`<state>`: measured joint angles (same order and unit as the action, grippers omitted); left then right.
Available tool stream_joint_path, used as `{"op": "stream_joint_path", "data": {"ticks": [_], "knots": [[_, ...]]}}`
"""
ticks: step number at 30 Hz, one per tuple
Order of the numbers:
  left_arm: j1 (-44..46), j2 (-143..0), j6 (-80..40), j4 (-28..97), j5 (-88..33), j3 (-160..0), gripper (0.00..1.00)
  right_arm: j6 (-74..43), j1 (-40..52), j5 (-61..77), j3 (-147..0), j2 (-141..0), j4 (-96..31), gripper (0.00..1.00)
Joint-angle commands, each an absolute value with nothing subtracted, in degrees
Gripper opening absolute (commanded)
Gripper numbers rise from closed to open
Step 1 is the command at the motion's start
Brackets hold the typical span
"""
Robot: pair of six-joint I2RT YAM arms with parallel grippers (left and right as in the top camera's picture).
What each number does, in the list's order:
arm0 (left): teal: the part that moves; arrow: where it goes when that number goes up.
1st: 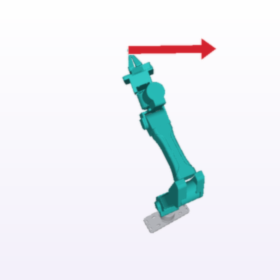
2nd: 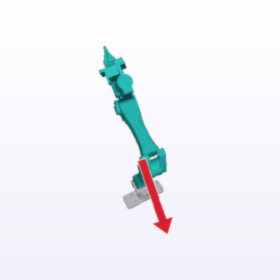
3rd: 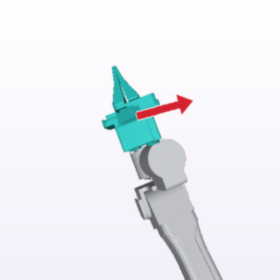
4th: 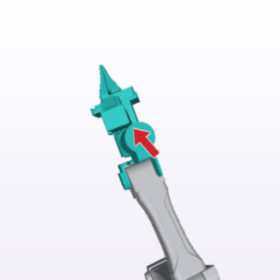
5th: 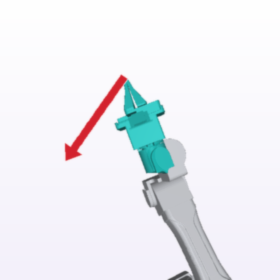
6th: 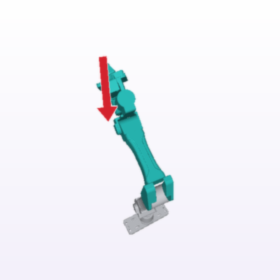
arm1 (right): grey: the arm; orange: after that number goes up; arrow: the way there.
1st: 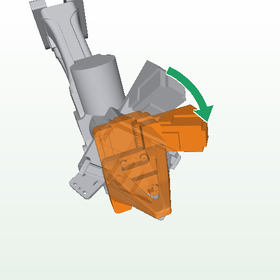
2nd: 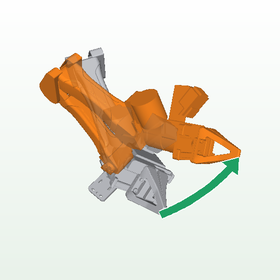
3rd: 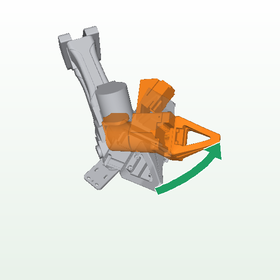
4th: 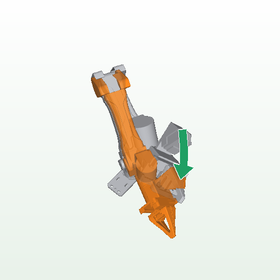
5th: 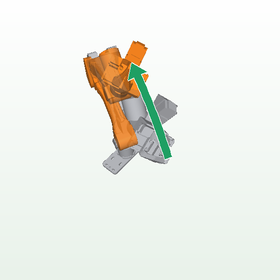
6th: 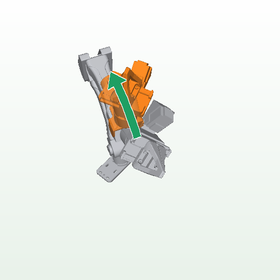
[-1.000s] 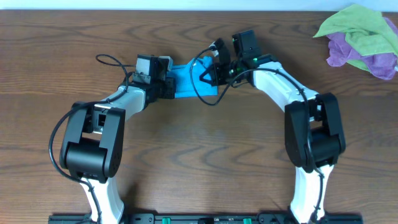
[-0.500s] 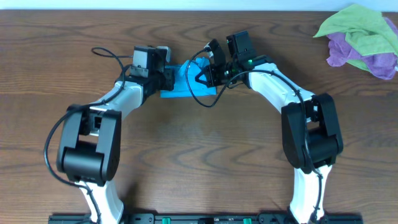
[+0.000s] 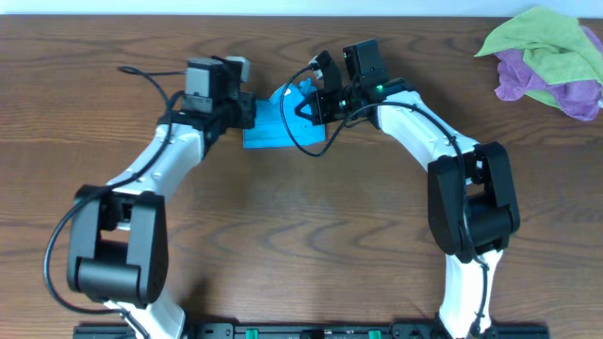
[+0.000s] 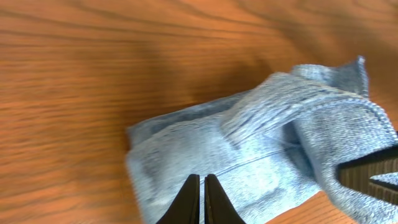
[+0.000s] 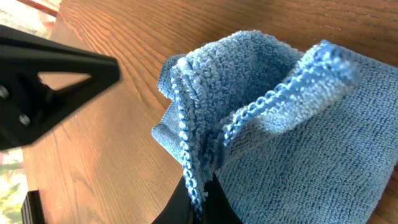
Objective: Fold the cloth
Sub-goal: 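Fold the right end leftward over the towel toward the left gripper, then release the folded towel and raise the right gripper away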
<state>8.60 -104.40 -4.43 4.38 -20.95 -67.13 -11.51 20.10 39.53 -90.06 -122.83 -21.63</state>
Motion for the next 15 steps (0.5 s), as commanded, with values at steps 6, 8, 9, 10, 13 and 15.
{"op": "stream_joint_path", "data": {"ticks": [6, 8, 9, 10, 13, 15], "knots": [[0.6, -99.1, -3.4, 7.4, -20.6, -68.5, 0.06, -12.0, 22.7, 39.4, -91.4, -121.2, -20.7, 0.01], [-1.1, -98.1, -3.4, 8.7, -20.6, -68.5, 0.06, -11.9, 23.5, 39.4, -91.4, -121.2, -20.1, 0.01], [-1.7, -97.6, -3.3, 9.3, -20.9, -68.5, 0.06, -11.9, 23.9, 39.2, -91.4, -121.2, -19.7, 0.01], [-2.5, -97.0, -3.1, 10.0, -21.7, -68.5, 0.06, -11.9, 24.2, 38.9, -91.4, -121.2, -19.3, 0.01], [-3.7, -95.8, -2.6, 11.3, -22.7, -68.5, 0.06, -12.1, 25.0, 37.9, -91.4, -121.2, -17.5, 0.01], [-3.8, -95.5, -2.5, 11.8, -22.8, -68.5, 0.06, -12.2, 25.4, 37.7, -91.4, -121.2, -16.6, 0.01]]}}
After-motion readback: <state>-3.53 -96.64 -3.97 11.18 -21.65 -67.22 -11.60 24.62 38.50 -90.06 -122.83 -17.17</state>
